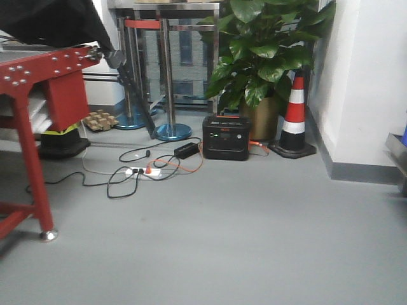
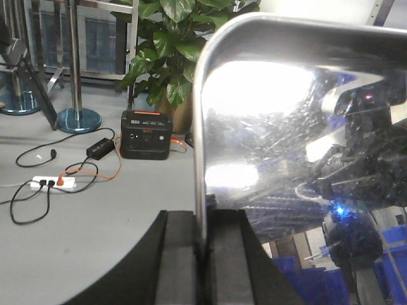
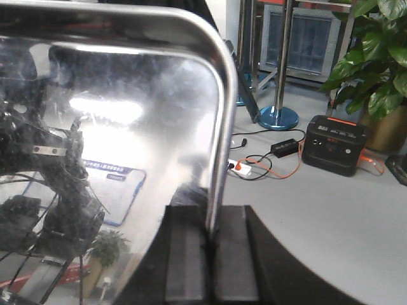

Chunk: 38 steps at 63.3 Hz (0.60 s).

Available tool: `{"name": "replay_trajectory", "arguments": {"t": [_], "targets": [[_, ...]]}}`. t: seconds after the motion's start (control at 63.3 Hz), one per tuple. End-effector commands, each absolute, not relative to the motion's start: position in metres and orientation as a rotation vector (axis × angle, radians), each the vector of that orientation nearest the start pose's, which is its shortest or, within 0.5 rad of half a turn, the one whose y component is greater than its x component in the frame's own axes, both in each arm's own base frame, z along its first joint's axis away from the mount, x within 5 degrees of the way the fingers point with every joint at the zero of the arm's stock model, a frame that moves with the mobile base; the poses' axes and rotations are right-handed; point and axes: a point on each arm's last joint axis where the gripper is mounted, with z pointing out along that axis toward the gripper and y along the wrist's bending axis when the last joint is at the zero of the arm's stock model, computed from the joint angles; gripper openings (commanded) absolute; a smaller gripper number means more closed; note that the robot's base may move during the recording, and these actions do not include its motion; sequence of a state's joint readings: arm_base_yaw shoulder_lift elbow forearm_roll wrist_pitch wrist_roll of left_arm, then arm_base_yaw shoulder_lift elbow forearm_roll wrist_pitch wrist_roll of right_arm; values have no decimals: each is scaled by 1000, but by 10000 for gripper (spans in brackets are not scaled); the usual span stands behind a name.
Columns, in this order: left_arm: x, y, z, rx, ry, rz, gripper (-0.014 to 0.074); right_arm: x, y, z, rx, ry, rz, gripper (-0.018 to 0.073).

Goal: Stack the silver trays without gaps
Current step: 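Turn the base past the plant and cone carrying the tray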

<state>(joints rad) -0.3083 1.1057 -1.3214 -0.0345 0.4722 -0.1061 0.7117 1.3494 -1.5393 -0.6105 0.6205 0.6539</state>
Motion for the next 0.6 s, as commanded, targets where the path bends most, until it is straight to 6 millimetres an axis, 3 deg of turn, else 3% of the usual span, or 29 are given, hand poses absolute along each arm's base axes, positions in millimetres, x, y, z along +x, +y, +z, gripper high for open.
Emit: {"name": "replay_trajectory", "arguments": {"t": [0.0, 0.585], "targets": [[214, -70, 483, 152, 1673, -356, -16, 240, 165, 484, -303, 1738, 270, -81], [214, -70, 483, 152, 1673, -356, -16, 240, 165, 484, -304, 1735, 272, -81]]}}
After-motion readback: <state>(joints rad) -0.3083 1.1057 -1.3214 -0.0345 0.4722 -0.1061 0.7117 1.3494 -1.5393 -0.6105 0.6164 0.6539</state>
